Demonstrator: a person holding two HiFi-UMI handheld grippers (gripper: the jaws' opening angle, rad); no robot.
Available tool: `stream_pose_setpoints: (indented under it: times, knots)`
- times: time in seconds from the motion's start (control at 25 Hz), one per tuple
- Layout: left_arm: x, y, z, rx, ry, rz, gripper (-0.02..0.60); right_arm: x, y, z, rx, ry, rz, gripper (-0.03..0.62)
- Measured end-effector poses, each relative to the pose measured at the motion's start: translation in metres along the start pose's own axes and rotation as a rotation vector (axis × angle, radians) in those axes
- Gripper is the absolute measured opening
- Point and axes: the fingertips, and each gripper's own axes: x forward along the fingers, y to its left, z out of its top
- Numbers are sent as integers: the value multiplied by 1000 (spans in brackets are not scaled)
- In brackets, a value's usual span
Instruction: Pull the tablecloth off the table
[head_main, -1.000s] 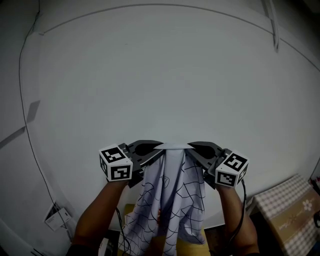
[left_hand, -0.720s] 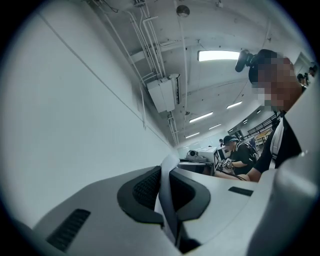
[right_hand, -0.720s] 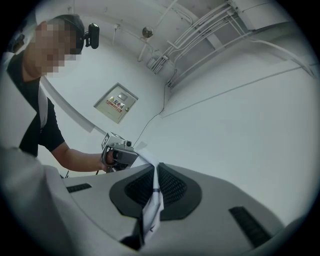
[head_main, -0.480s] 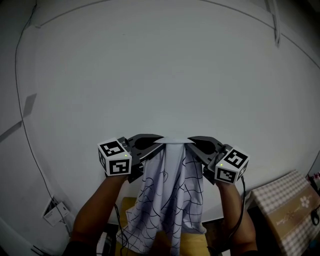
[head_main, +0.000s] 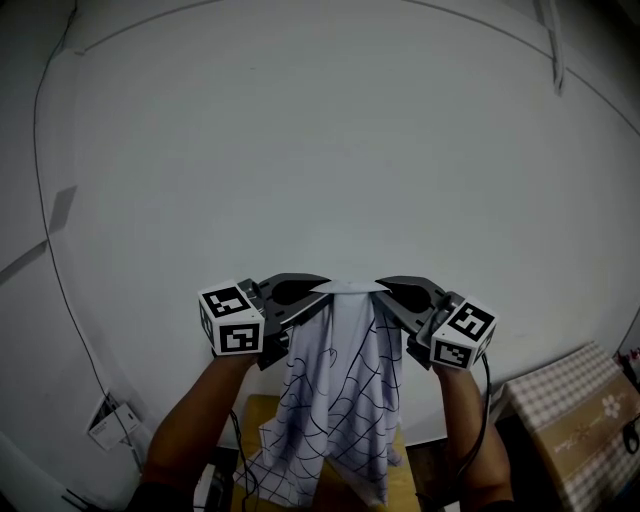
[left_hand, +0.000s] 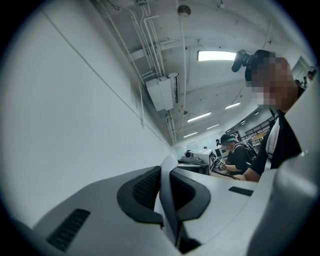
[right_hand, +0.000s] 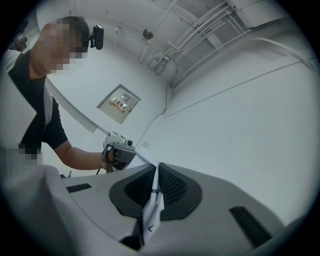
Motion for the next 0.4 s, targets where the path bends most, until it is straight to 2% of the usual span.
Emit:
stream_pose_setpoints:
  times: [0.4]
  knots:
    - [-5, 2, -2, -4, 21, 25, 18, 1, 2, -1, 37, -29, 15, 25]
